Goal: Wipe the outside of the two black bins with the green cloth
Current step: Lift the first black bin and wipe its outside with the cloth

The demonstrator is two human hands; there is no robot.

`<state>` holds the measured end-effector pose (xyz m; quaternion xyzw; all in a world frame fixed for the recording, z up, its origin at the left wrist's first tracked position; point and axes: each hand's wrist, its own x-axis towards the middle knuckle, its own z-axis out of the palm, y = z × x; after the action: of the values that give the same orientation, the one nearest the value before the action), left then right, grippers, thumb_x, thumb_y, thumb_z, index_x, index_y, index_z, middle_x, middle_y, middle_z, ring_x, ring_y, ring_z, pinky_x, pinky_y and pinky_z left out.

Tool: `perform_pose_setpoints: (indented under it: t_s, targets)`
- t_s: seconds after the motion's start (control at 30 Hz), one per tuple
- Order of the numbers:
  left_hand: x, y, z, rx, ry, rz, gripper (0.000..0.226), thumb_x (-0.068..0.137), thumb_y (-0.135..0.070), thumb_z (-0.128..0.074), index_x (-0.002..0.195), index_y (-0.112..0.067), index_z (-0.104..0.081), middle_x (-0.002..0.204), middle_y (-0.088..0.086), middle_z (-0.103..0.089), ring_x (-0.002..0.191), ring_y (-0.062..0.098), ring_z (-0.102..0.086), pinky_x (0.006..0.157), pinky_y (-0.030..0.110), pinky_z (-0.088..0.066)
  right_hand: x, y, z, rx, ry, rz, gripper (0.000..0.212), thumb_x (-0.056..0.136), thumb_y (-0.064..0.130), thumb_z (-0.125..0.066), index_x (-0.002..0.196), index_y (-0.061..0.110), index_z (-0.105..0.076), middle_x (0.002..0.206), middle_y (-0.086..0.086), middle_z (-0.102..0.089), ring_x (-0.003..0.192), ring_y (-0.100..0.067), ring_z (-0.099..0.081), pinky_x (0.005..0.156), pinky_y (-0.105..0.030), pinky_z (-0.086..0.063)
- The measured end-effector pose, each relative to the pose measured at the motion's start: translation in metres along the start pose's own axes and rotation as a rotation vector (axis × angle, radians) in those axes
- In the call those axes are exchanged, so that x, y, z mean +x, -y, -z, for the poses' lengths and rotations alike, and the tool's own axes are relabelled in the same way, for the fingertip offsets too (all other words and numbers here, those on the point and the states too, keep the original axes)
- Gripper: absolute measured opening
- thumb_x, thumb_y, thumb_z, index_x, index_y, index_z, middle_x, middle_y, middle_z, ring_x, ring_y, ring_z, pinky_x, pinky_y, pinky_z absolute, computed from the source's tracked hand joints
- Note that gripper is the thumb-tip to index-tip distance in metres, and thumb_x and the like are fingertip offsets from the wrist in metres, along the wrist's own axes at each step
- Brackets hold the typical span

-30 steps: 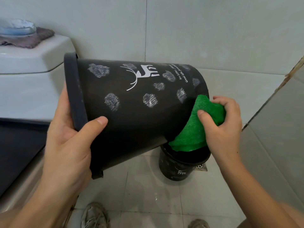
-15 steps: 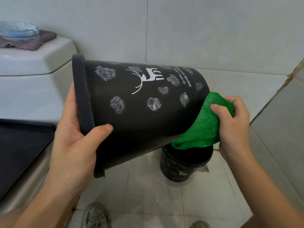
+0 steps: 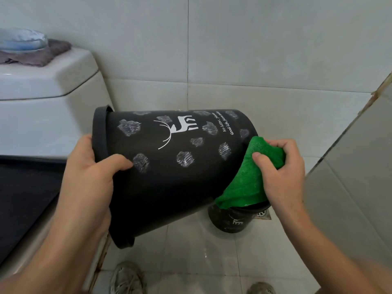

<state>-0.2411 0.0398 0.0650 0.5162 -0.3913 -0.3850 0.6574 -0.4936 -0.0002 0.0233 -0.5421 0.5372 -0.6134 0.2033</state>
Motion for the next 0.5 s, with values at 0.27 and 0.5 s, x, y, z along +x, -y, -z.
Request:
perform_pose_setpoints:
  t_s: [0.27,0.5]
  targets:
    - [-0.0005,-0.007,-0.0002,0.057,0.076,-0.148,0.043,0.089,-0.006,-0.062,0.121,-0.035,-0.059,0.11,-0.009,-0.072,0.104,0.014,-0.069,0.089,0.041,-0.056,-0.0045,0.0019,-0.002,-0.008,-0.05,0.02,0.03,0.082,0.013,-0.07,0.083,0.035,-0.05,0.085,0.021,-0.061,0.075,0.016,-0.058,0.062,-0.003,-0.041]
    - [-0.0059,-0.0104,-0.0045,-0.046,0.164,-0.079,0.044,0.096,-0.002,-0.048,0.124,-0.034,-0.058,0.106,-0.009,-0.074,0.096,0.012,-0.071,0.08,0.03,-0.059,-0.0008,0.0004,-0.0004,-0.029,-0.063,0.002,0.029,0.083,0.014,-0.071,0.083,0.036,-0.053,0.079,0.028,-0.063,0.075,0.014,-0.058,0.063,-0.004,-0.041]
